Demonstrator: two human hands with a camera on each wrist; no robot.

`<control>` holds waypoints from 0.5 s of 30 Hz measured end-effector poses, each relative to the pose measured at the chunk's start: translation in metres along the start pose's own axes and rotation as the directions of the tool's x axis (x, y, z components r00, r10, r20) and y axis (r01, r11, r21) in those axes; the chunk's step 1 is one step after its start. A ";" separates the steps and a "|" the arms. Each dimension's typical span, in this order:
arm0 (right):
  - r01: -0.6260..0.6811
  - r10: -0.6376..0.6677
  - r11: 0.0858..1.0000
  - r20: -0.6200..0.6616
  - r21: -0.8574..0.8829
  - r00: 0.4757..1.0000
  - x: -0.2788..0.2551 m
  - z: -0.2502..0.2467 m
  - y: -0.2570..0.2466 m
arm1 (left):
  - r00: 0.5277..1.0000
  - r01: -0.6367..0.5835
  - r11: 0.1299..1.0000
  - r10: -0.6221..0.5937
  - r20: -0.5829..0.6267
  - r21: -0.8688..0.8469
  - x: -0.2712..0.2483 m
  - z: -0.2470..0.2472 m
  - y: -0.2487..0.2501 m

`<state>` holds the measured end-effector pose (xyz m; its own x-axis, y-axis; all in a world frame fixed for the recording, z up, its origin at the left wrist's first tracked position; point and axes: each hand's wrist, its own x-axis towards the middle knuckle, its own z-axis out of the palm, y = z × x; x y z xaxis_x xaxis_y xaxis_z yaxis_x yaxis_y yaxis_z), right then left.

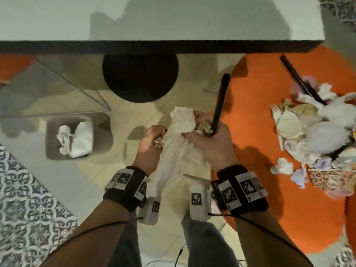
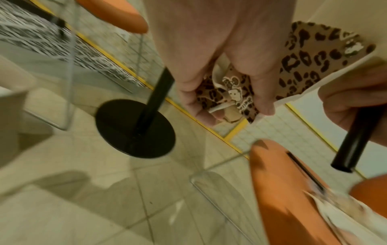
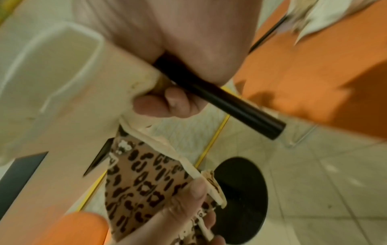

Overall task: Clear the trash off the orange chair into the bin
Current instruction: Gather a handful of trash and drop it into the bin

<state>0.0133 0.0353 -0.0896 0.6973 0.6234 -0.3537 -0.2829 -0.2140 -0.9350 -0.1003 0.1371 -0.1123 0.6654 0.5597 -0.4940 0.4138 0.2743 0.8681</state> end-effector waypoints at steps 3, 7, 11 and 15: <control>-0.081 0.083 0.996 0.147 -0.022 0.986 0.014 0.085 0.010 | 0.979 -0.143 0.987 0.151 -0.137 0.071 0.004 -0.085 -0.024; -0.171 0.192 0.981 0.297 -0.094 0.935 0.032 0.197 0.034 | 0.946 -0.046 0.990 0.086 -0.312 0.136 0.002 -0.201 -0.079; -0.257 0.330 0.934 0.320 -0.249 0.888 0.054 0.292 0.079 | 0.817 0.248 0.967 -0.181 -0.547 0.050 0.006 -0.291 -0.120; -0.299 0.421 0.876 0.297 -0.379 0.857 0.079 0.358 0.127 | 0.709 0.562 0.816 -0.393 -0.586 0.133 0.027 -0.351 -0.162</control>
<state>-0.2031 0.3267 -0.2261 0.2833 0.6672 -0.6889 -0.2065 -0.6591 -0.7232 -0.3673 0.3826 -0.2488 -0.0551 0.7469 -0.6627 0.7943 0.4349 0.4241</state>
